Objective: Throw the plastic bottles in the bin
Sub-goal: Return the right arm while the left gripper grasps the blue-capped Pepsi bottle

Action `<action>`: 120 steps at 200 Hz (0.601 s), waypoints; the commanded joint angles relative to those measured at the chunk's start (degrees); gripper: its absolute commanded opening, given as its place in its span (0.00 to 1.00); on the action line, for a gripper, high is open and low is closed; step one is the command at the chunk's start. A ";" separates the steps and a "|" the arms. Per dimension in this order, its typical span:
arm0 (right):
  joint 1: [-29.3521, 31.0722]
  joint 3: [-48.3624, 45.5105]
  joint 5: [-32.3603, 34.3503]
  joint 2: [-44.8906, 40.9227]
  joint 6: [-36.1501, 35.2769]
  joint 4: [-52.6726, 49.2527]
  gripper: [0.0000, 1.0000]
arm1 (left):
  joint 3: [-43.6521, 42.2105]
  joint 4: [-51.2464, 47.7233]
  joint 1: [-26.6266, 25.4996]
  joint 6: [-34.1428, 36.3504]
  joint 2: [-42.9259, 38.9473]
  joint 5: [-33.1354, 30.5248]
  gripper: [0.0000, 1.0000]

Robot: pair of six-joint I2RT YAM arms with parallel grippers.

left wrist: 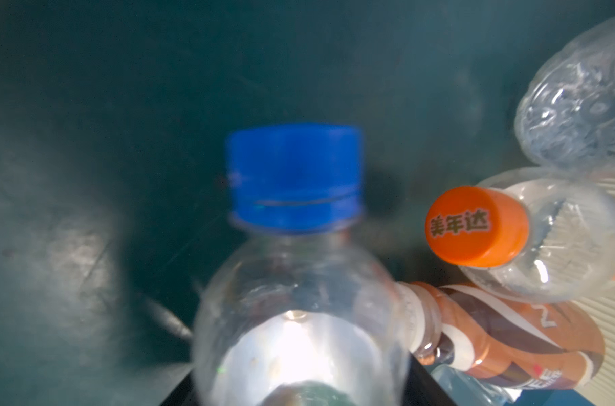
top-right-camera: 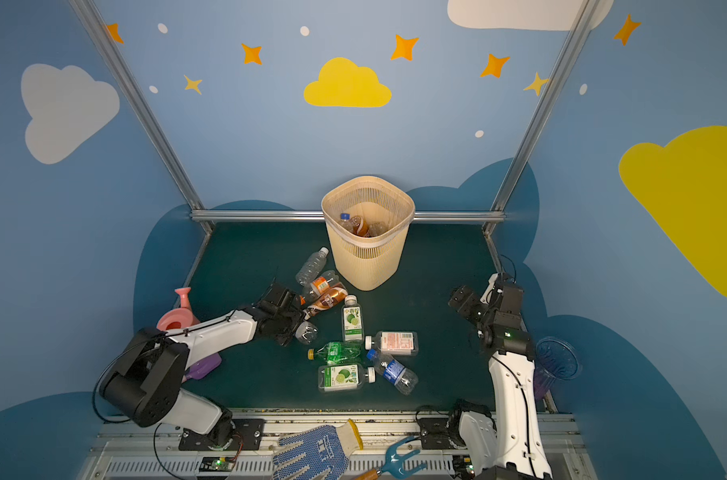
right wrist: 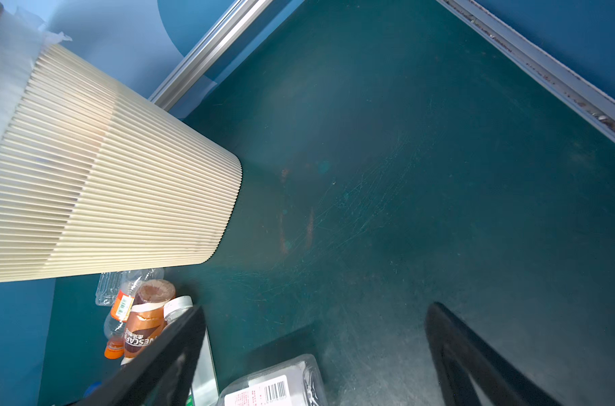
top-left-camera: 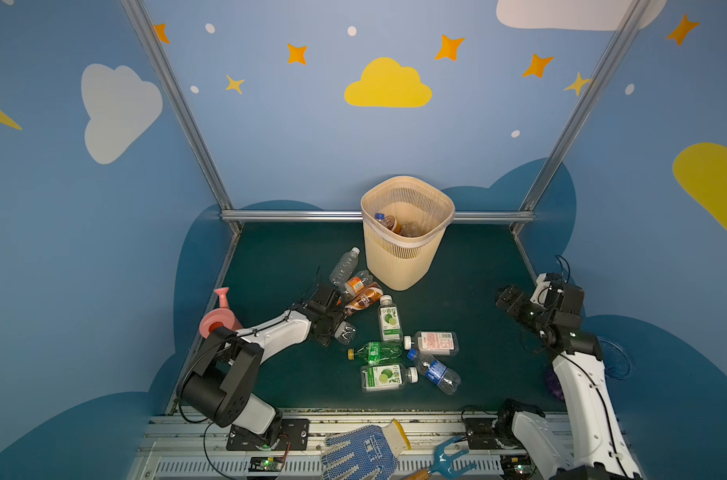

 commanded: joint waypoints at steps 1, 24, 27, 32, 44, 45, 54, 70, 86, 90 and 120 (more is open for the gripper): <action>-0.85 -0.59 -1.65 -0.56 -0.66 0.85 0.97 | -0.48 -1.95 0.12 -0.39 -1.04 -1.01 0.59; -1.67 -0.84 -2.26 -0.47 -0.59 1.10 0.97 | -1.91 -1.20 0.44 -0.93 -4.36 -2.59 0.45; -1.69 -0.89 -2.39 -0.47 -0.63 1.11 0.97 | -2.15 -0.98 0.66 -0.78 -4.84 -2.67 0.44; -1.85 -0.87 -2.45 -0.46 -0.57 1.13 0.97 | -2.48 -0.55 0.89 -0.54 -5.77 -2.78 0.42; -2.08 -0.77 -2.70 -0.46 -0.50 1.15 0.97 | -2.67 -0.52 1.76 0.24 -8.54 -3.31 0.38; -2.15 -0.75 -2.70 -0.47 -0.49 1.17 0.97 | -2.67 -0.58 1.82 0.27 -8.70 -3.40 0.38; -2.37 -0.72 -2.86 -0.55 -0.49 1.19 0.97 | -2.39 -0.97 2.55 1.00 -11.68 -4.06 0.36; -2.74 -0.51 -3.05 -0.51 -0.73 1.28 0.97 | -0.31 -2.07 3.89 4.09 -17.64 -6.58 0.37; -3.06 -0.24 -3.27 -0.06 -0.85 1.45 0.97 | 4.38 -2.25 5.08 10.00 -23.57 -11.78 0.40; -3.14 -0.17 -3.45 0.11 -0.77 1.50 0.97 | 5.79 -1.67 5.54 12.23 -24.92 -12.80 0.41; -3.54 0.21 -4.64 0.60 -0.31 2.24 0.97 | 19.74 5.14 10.65 26.05 -28.18 -14.17 0.43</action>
